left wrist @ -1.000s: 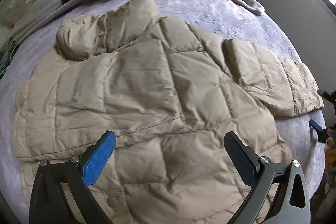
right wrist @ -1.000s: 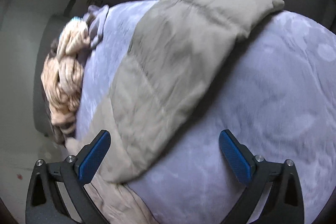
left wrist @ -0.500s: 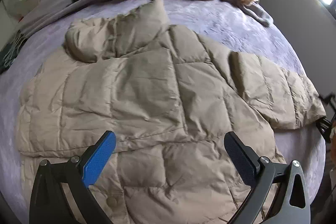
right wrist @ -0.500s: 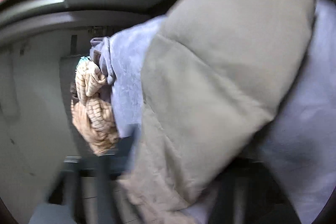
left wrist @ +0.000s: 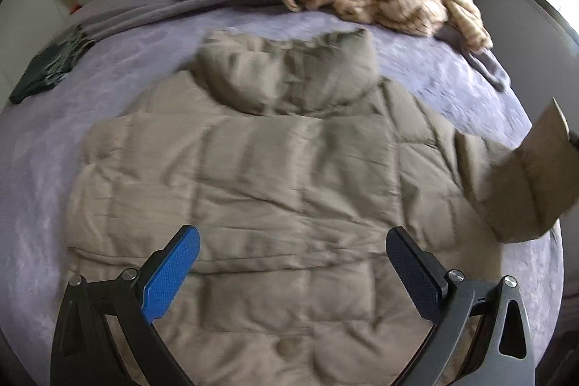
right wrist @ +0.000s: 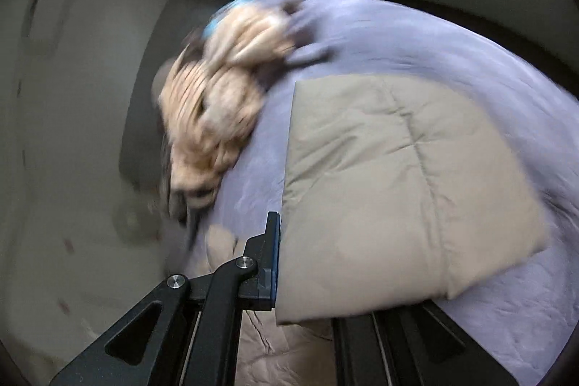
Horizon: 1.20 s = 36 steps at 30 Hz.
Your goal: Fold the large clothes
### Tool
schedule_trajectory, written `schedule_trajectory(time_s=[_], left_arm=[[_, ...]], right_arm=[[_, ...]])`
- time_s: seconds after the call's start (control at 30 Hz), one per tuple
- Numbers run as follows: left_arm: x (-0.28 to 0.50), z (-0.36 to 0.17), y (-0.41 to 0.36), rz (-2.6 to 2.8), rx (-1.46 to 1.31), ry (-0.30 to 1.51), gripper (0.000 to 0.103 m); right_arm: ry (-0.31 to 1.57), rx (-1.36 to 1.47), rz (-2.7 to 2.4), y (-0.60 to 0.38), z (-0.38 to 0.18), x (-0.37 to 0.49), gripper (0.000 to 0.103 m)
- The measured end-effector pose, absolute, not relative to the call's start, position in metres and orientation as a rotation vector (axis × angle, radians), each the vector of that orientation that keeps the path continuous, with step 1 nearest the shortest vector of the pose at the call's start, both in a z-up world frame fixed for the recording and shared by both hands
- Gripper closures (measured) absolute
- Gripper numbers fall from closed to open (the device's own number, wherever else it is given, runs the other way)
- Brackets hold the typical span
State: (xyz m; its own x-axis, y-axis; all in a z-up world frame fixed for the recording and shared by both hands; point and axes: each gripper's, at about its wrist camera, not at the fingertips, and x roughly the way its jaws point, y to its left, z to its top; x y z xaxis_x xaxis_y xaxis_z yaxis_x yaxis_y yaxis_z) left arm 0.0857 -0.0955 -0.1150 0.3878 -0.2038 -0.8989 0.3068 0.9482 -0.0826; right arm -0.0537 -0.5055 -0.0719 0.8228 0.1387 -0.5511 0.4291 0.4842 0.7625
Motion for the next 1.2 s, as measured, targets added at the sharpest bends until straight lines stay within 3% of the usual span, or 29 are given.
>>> schedule_trajectory(time_s=[0.3, 0.53, 0.8, 0.87, 1.0, 1.2], left_arm=[[0.109, -0.125, -0.018, -0.212, 0.059, 1.129, 0.0], [0.128, -0.14, 0.024, -0.141, 0.03, 1.134, 0.0], [0.141, -0.156, 0.029, -0.152, 0.011, 1.152, 0.0], [0.144, -0.158, 0.023, -0.168, -0.001, 1.156, 0.0], [0.153, -0.158, 0.014, -0.204, -0.006, 1.144, 0.0], [0.167, -0.161, 0.02, -0.213, -0.024, 1.146, 0.0]], right_arm=[[0.754, 0.534, -0.002, -0.322, -0.034, 0.057, 0.095], [0.965, 0.395, 0.066, -0.213, -0.116, 0.1, 0.095], [1.091, 0.475, 0.029, -0.21, -0.172, 0.104, 0.095], [1.109, 0.508, 0.042, -0.213, -0.168, 0.101, 0.088], [1.04, 0.621, 0.06, -0.235, -0.144, 0.074, 0.028], [0.932, 0.864, -0.054, -0.294, -0.143, 0.041, 0.027]])
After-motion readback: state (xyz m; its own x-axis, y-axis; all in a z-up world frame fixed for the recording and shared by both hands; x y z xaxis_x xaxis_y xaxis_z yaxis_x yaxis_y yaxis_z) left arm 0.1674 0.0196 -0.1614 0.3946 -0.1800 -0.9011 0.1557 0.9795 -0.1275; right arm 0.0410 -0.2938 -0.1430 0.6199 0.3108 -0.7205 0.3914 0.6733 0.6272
